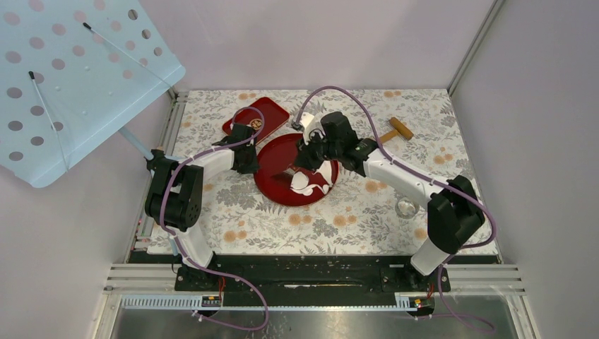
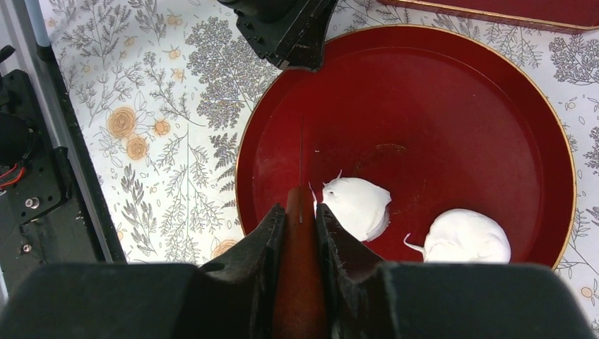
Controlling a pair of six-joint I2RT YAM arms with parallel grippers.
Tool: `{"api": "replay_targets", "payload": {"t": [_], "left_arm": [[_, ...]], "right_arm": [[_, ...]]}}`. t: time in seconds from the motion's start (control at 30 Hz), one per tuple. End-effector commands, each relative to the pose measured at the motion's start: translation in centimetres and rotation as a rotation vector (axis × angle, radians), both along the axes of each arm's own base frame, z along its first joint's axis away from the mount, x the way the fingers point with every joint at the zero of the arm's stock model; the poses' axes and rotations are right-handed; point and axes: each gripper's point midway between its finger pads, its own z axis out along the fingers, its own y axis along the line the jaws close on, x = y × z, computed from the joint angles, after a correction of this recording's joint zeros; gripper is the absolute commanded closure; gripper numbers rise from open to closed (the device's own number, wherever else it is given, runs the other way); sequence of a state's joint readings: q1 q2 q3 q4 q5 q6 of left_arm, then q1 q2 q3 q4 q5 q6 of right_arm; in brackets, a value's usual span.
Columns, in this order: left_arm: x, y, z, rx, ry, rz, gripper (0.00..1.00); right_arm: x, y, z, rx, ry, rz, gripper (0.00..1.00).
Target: Roll out the dumpling wrappers from the dough
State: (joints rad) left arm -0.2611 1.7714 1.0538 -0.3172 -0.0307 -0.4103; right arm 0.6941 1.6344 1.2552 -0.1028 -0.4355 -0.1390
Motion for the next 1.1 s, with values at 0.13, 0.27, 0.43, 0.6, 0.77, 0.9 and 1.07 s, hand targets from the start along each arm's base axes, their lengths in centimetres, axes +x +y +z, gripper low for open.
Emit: {"api": "replay_targets", "payload": {"t": [0.13,0.27,0.43,0.6,0.77,0.9,1.07], "left_arm": [[1.1,1.2,0.5,0.049,-0.054,0.022,1.00],[1.1,1.1,0.5,0.049,-0.054,0.021,1.00],[1.1,1.1,0.5,0.048,-0.053,0.020,1.00],[1.1,1.1,0.5,0.048,-0.053,0.020,1.00],[1.1,1.1,0.5,0.048,-0.053,0.017,1.00],[1.1,1.1,0.5,0.048,-0.052,0.018,1.00],[1.1,1.1,0.5,0.048,-0.053,0.016,1.00]], "right_arm": [[1.6,1.2,2.9,0.035,-0.076,-0.004,1.00],[1.7,1.5,3.4,0.046,-0.054,-0.001,1.00],[1.9,1.4,3.1,0.027,-0.062,-0.007,1.00],[2.4,0.8,1.8,-0.009,-0.074,-0.012,1.00],[2.6,0.8,1.0,-0.022,-0.066,-0.014,1.00],[2.7,0.7,0.4,-0.036,-0.066,-0.014,1.00],[2.7,0.5,0.1,-0.046,-0.071,-0.010,1.00]]}}
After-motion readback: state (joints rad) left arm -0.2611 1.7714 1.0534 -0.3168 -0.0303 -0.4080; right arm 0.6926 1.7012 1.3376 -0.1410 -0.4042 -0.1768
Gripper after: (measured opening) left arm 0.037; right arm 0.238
